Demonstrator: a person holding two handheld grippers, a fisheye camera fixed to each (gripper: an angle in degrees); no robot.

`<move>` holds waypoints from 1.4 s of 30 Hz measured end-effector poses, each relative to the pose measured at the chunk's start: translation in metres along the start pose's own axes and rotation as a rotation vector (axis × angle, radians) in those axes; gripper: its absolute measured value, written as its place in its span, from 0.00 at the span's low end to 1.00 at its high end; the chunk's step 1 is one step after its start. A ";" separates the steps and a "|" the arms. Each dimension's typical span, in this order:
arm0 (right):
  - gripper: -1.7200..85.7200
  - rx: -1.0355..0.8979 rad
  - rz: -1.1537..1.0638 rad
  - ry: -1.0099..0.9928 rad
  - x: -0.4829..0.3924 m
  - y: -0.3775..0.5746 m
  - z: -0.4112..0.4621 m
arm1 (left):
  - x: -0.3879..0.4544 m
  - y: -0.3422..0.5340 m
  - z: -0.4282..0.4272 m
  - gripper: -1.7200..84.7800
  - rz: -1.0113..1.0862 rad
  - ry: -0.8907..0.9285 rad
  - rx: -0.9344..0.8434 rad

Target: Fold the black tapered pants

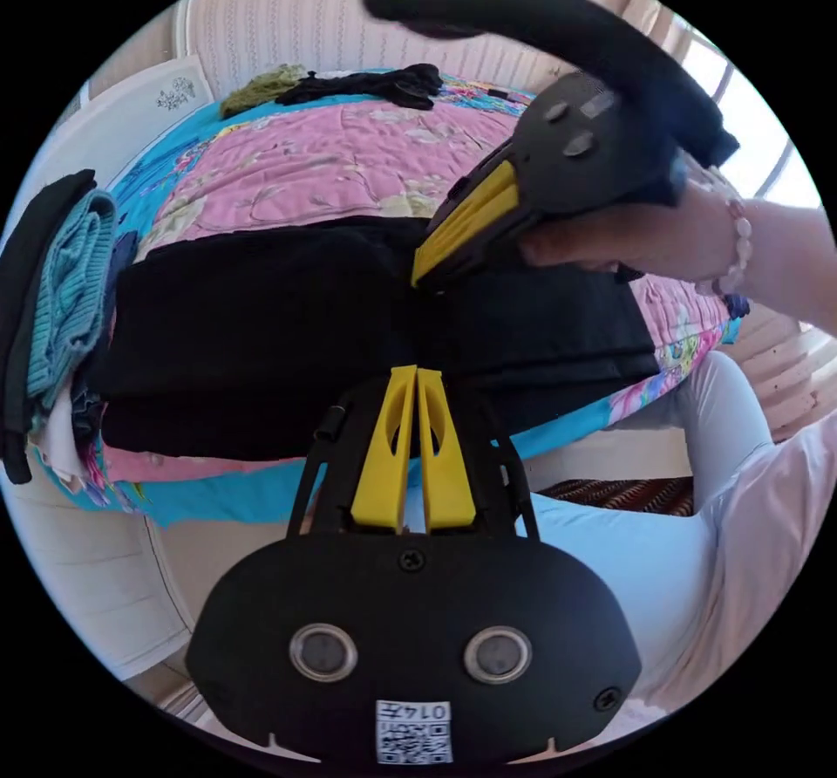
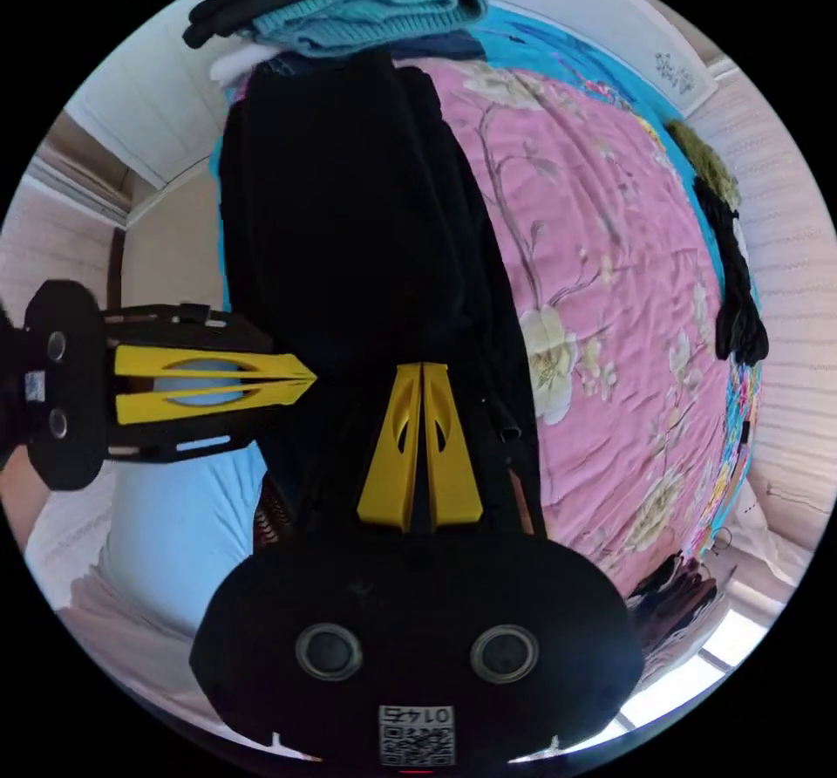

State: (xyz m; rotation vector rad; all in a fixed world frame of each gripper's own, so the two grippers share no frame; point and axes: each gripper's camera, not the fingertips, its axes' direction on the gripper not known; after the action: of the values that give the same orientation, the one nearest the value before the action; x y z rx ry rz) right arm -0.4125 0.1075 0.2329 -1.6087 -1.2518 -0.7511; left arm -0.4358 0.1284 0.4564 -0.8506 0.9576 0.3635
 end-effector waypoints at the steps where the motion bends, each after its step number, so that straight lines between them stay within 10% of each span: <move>1: 0.01 0.075 0.035 0.013 -0.003 0.008 0.005 | 0.008 0.004 0.005 0.01 0.024 -0.033 0.035; 16: 0.01 0.063 -0.229 0.391 -0.023 0.042 0.024 | 0.078 0.015 0.051 0.01 0.089 -0.070 -0.048; 28: 0.04 0.277 0.528 -0.184 0.144 0.329 0.000 | 0.211 0.002 0.030 0.13 0.253 0.088 0.250; 42: 0.11 0.247 0.745 -0.470 0.218 0.430 0.081 | 0.287 -0.054 0.120 0.14 0.300 0.042 -0.051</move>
State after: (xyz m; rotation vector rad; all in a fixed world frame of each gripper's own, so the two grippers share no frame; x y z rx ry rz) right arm 0.0551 0.2461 0.2652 -1.9070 -0.8840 0.2488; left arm -0.1777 0.1625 0.2786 -0.7636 1.1221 0.6315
